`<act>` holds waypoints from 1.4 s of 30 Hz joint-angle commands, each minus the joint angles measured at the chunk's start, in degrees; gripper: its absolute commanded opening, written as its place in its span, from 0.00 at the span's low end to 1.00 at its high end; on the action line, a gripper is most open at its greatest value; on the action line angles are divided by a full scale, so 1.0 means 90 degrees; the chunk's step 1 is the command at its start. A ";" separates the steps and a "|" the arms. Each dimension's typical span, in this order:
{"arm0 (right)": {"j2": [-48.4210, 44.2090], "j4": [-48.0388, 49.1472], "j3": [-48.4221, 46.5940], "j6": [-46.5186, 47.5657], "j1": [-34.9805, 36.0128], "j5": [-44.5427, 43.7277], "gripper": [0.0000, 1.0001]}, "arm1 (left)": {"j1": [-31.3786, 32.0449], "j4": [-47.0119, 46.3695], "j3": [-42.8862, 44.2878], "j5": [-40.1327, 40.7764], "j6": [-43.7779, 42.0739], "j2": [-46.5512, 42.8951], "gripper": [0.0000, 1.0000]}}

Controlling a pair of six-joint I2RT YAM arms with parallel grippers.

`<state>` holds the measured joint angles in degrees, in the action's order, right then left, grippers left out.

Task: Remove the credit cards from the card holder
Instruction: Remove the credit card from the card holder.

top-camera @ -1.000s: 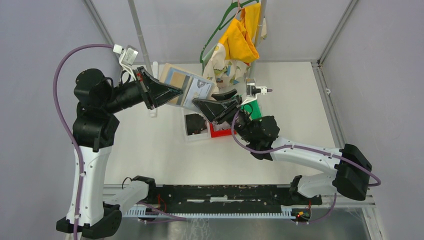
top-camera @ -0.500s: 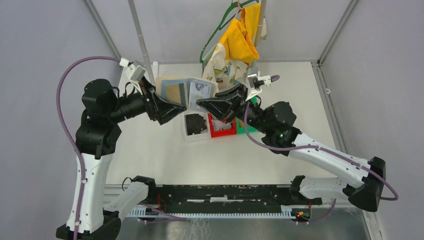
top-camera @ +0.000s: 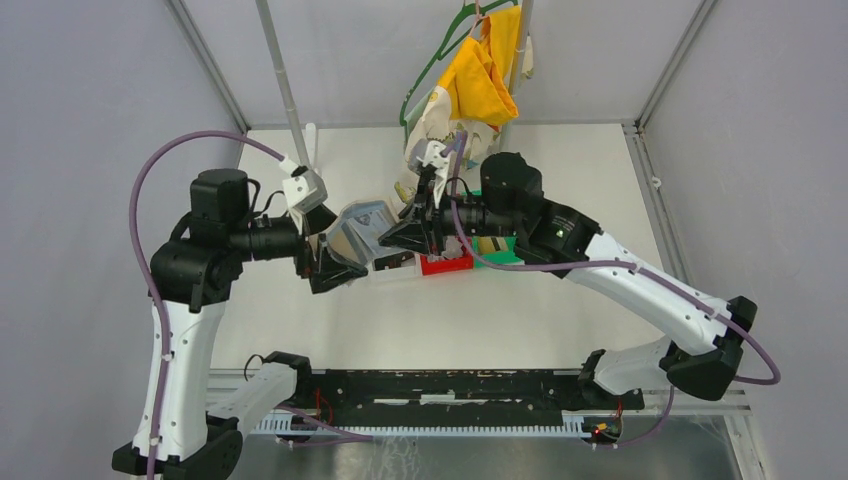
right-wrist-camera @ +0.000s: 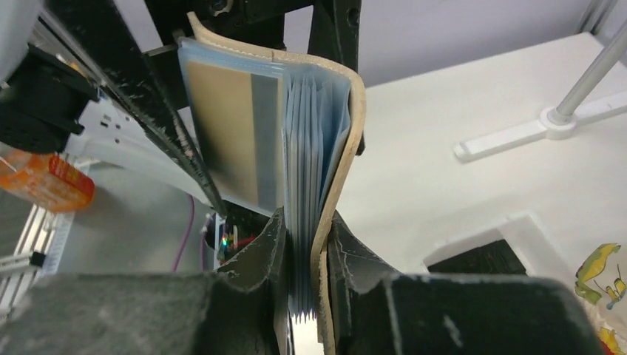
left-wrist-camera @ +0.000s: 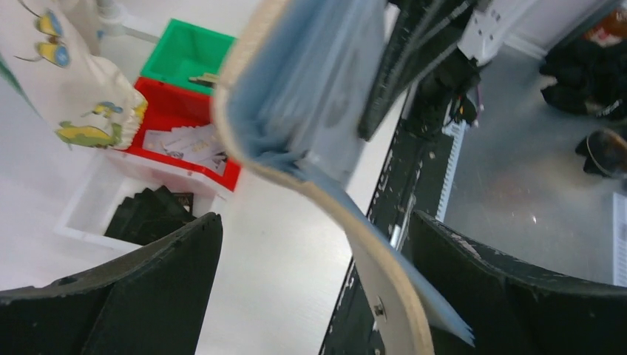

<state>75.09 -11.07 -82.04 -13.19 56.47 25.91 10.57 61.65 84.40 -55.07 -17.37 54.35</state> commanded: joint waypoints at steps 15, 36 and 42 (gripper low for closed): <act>0.1086 -0.2536 -0.1807 0.1966 0.0274 0.1429 0.00 | -0.0020 0.1865 0.0169 -0.0168 -0.3022 0.0240 1.00; 0.1673 -0.3307 -0.2819 0.2423 0.0629 0.1302 0.00 | -0.0008 0.1600 0.0232 -0.0967 -0.2508 0.0236 0.96; 0.1778 -0.3438 -0.3077 0.2537 0.0630 0.1207 0.00 | -0.0012 0.2237 0.0605 -0.1317 -0.2821 0.0457 0.89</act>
<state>91.44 -43.29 -105.91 7.97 61.95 36.05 10.59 78.24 86.13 -62.02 -40.49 57.71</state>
